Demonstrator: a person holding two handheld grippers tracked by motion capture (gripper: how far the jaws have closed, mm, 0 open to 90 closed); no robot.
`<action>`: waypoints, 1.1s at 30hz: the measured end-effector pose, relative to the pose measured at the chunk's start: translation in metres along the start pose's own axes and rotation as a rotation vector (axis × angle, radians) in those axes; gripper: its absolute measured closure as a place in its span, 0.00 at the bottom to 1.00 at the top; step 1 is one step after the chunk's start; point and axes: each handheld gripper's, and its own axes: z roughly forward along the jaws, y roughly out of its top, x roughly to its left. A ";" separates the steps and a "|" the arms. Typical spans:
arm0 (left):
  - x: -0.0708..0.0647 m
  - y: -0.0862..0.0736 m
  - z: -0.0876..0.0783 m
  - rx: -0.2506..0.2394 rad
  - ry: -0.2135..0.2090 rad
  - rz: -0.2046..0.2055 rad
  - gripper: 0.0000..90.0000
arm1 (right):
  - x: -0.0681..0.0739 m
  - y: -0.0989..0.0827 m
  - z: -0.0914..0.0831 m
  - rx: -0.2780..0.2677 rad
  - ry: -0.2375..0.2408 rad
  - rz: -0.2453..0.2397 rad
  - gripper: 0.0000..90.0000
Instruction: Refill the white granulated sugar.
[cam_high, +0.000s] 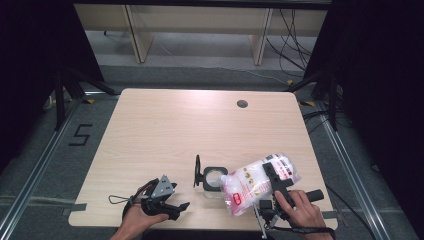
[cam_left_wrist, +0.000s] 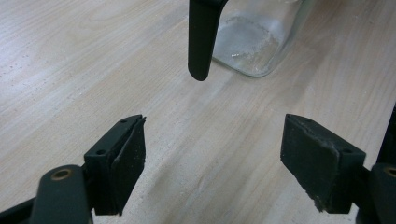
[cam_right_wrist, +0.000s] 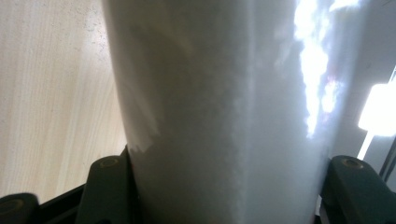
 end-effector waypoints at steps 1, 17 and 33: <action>0.000 0.000 0.000 0.000 0.000 0.002 0.24 | 0.001 0.000 -0.001 0.013 0.010 0.006 0.46; 0.002 0.001 -0.001 0.003 0.008 0.030 0.24 | -0.002 -0.001 0.000 -0.007 -0.006 -0.021 0.46; 0.001 0.001 -0.001 -0.002 0.002 0.022 0.24 | -0.002 -0.002 -0.001 -0.003 0.001 0.001 0.46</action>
